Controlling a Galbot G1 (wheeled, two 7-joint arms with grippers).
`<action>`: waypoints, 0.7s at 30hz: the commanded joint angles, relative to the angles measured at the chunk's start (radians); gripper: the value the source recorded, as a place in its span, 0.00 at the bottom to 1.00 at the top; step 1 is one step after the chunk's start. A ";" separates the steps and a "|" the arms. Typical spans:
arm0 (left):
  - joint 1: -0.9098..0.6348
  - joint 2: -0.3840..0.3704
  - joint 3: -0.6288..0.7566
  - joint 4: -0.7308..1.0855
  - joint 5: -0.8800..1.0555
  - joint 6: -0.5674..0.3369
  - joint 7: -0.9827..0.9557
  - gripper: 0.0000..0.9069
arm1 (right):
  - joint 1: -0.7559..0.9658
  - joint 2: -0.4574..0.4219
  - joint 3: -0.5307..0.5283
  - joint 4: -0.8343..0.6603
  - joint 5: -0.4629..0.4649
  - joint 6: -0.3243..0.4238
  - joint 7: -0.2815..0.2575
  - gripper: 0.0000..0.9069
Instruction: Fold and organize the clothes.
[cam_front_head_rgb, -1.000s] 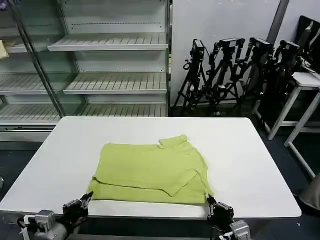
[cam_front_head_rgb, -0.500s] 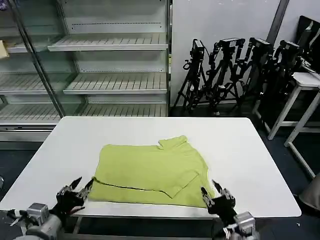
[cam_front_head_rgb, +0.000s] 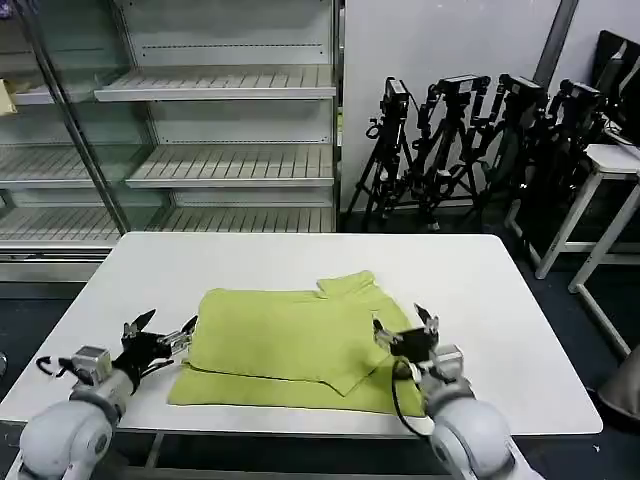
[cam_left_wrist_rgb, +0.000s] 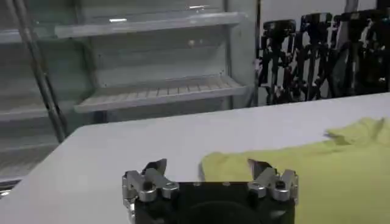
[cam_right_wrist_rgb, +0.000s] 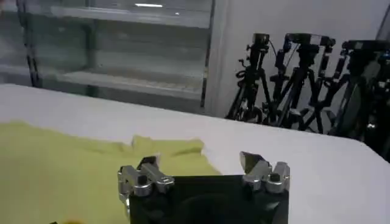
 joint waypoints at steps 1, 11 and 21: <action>-0.309 0.023 0.174 0.300 -0.010 0.004 0.041 1.00 | 0.288 0.072 -0.058 -0.343 0.036 -0.004 0.020 1.00; -0.392 0.022 0.251 0.428 0.009 0.039 0.082 1.00 | 0.349 0.163 -0.059 -0.530 0.095 -0.003 0.031 1.00; -0.445 0.002 0.263 0.498 0.025 0.045 0.105 1.00 | 0.393 0.203 -0.058 -0.599 0.105 -0.003 0.029 1.00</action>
